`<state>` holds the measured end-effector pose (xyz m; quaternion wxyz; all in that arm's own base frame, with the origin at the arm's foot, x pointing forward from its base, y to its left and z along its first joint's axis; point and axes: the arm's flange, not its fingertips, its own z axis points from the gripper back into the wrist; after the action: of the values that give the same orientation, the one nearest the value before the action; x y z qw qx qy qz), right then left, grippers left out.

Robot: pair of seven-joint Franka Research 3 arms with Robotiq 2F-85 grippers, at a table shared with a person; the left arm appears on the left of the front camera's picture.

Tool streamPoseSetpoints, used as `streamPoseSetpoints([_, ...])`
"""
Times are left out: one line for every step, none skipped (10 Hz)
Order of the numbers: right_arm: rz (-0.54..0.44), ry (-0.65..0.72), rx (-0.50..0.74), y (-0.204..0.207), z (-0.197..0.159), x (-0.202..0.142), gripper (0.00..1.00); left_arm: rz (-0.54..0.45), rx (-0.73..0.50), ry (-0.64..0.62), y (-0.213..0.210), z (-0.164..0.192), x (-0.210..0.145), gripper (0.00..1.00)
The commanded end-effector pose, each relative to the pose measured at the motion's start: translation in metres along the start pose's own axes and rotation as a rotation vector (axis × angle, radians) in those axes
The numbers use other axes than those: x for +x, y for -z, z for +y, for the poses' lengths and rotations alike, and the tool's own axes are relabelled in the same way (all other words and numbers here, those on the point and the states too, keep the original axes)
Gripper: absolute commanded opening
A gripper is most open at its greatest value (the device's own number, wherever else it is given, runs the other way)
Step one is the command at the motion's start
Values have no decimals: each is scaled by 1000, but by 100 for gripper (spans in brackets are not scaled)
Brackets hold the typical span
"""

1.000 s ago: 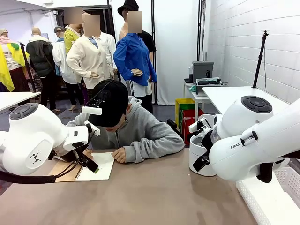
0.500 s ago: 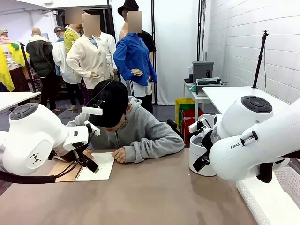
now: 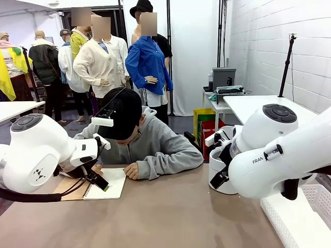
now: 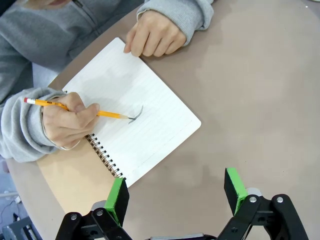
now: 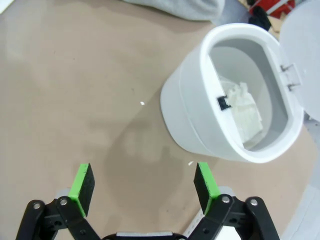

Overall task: Sort the paper based on its condition.
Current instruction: If a person hands you a paper, place it in the Organizing basket , and if it's crumpled, put it in the Trash can.

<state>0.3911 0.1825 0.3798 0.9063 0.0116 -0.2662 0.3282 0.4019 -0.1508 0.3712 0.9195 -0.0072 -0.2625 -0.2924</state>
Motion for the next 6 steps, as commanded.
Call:
streamPoseSetpoints([26,-18,47,-10,18,16,100,31,35,-33,-10,-10,3,100])
streamPoseSetpoints([32,-33,62,-14,27,22,100,47,25,-54,-17,-15,4,100])
streamPoseSetpoints([38,-38,94,-17,36,28,100,54,-23,-76,-26,-20,6,100])
streamPoseSetpoints([46,-52,123,-24,46,37,100,53,-84,-92,-40,-29,9,100])
streamPoseSetpoints([44,-65,162,-31,53,46,100,50,-129,-87,-55,-35,13,100])
streamPoseSetpoints([41,-84,184,-36,58,57,100,38,-192,-76,-75,-41,16,100])
